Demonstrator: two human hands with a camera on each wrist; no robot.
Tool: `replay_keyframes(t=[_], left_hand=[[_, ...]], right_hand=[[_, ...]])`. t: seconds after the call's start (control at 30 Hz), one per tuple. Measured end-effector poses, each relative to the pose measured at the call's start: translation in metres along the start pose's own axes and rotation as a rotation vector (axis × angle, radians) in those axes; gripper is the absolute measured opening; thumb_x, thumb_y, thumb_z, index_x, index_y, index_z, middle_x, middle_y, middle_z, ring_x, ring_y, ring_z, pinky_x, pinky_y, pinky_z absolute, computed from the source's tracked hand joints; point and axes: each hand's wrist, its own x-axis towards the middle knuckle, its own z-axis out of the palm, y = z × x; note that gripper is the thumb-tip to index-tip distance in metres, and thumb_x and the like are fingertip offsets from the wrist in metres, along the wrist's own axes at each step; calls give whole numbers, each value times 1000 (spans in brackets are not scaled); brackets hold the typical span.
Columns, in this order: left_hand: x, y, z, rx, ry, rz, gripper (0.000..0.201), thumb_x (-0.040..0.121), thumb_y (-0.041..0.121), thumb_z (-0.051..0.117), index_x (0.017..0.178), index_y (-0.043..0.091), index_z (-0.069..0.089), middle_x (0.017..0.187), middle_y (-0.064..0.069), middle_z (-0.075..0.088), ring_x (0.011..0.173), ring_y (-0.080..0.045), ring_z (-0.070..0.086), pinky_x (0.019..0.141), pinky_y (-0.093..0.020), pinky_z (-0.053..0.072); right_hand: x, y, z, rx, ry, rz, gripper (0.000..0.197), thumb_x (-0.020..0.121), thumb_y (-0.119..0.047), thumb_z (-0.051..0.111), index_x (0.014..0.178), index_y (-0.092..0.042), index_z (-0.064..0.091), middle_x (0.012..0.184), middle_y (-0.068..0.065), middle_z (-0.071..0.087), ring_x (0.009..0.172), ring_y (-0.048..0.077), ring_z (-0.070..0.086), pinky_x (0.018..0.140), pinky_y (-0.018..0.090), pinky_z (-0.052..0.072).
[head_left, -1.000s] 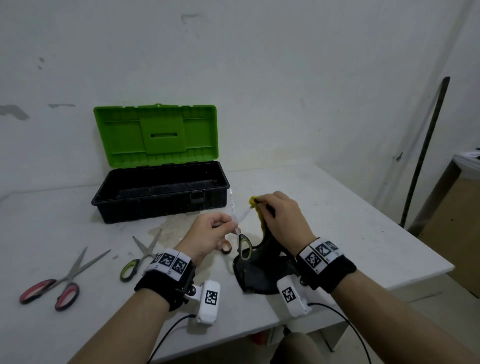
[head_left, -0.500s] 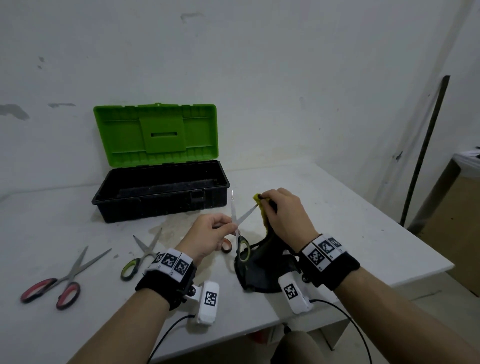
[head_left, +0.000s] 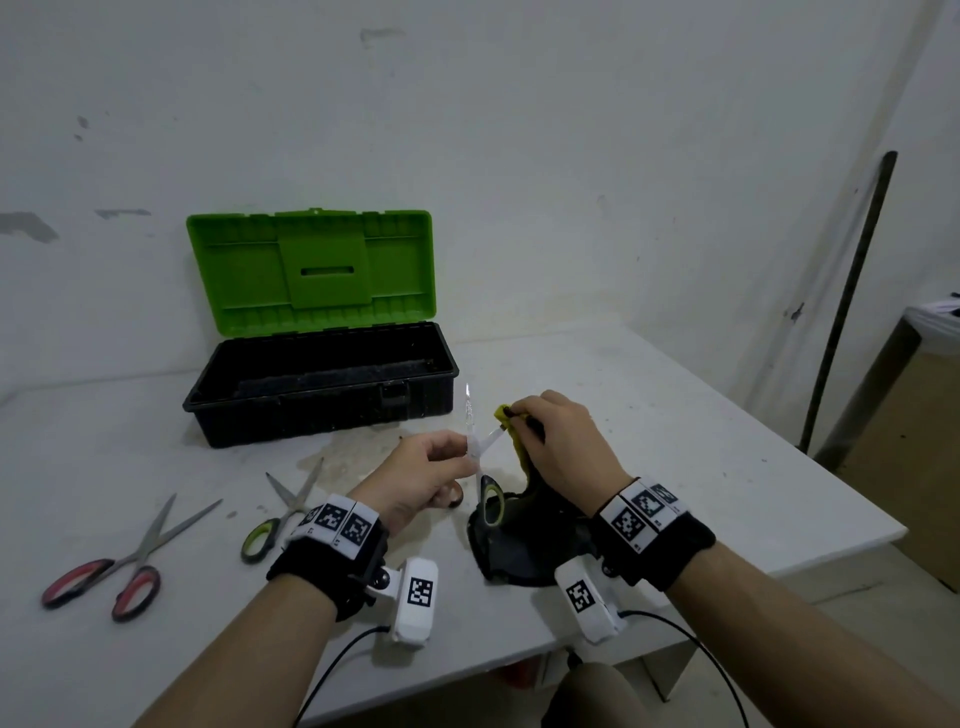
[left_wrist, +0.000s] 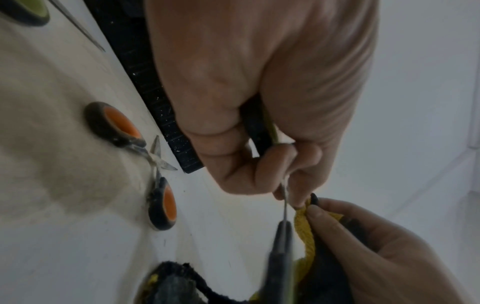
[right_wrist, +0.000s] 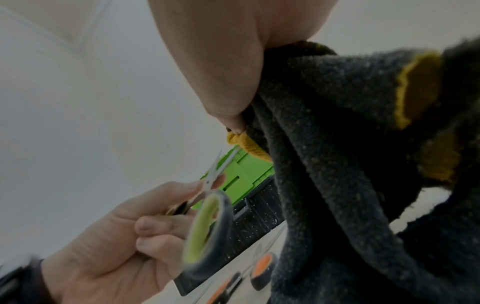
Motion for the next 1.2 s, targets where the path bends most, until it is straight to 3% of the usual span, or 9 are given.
replay_keyframes(t=[0.13, 0.27, 0.43, 0.63, 0.83, 0.9, 1.0, 1.07, 1.2], left_hand=[[4, 2, 1, 41, 71, 2, 20, 95, -5, 56, 103, 9, 68, 74, -7, 57, 47, -10, 45, 45, -19, 42], [6, 3, -2, 79, 120, 63, 32, 88, 1, 72, 117, 12, 65, 88, -7, 71, 56, -11, 61, 52, -23, 50], [8, 3, -2, 18, 180, 111, 39, 81, 4, 81, 112, 17, 63, 82, -9, 76, 66, -17, 68, 69, -33, 57], [8, 5, -1, -186, 94, 48, 26, 86, -6, 71, 109, 1, 64, 88, -13, 71, 66, -14, 65, 65, -23, 57], [11, 4, 7, -488, 197, 6, 19, 90, 10, 71, 107, 4, 66, 91, -8, 75, 85, -21, 74, 81, -35, 57], [9, 5, 13, -550, 190, 4, 21, 96, 18, 65, 110, 2, 62, 97, -8, 70, 85, -25, 76, 74, -39, 61], [6, 7, 21, -457, 289, 6, 26, 102, 29, 57, 116, 7, 59, 102, -4, 63, 70, -19, 70, 54, -28, 57], [6, 6, 23, -362, 339, 64, 26, 102, 30, 55, 112, 6, 57, 93, -4, 58, 58, -14, 58, 47, -25, 46], [4, 2, 22, -205, 307, 113, 35, 103, 30, 54, 103, -4, 62, 63, -7, 58, 48, -14, 52, 50, -30, 36]], right_hand=[[-2, -2, 0, 13, 5, -8, 18, 96, -29, 58, 105, -19, 70, 91, -1, 60, 81, 18, 58, 72, 37, 51], [-2, -6, 1, 36, -23, -32, 18, 96, -31, 58, 105, -21, 70, 91, -3, 60, 80, 17, 59, 74, 38, 52], [-2, -7, 2, -6, -39, 14, 20, 96, -31, 56, 107, -21, 69, 94, -1, 61, 84, 19, 59, 75, 40, 53], [-2, -7, 0, -9, 0, 34, 19, 96, -30, 57, 108, -21, 69, 91, -4, 59, 82, 15, 58, 72, 31, 51], [-1, -11, 0, 25, 35, -16, 17, 96, -28, 57, 106, -21, 69, 91, -3, 61, 82, 13, 57, 73, 25, 46], [-1, -14, 0, 36, 39, -37, 17, 96, -28, 57, 107, -22, 69, 91, -2, 62, 83, 12, 57, 74, 24, 46], [-1, -17, 1, 53, 48, -63, 16, 96, -27, 58, 108, -23, 68, 94, -3, 63, 85, 11, 58, 76, 24, 48], [0, -18, 0, 57, 54, -78, 16, 95, -26, 58, 109, -24, 66, 100, -4, 65, 89, 11, 59, 78, 25, 49], [-2, -26, 0, 48, 7, -135, 19, 94, -25, 58, 112, -24, 65, 102, -4, 65, 91, 16, 62, 77, 35, 52]])
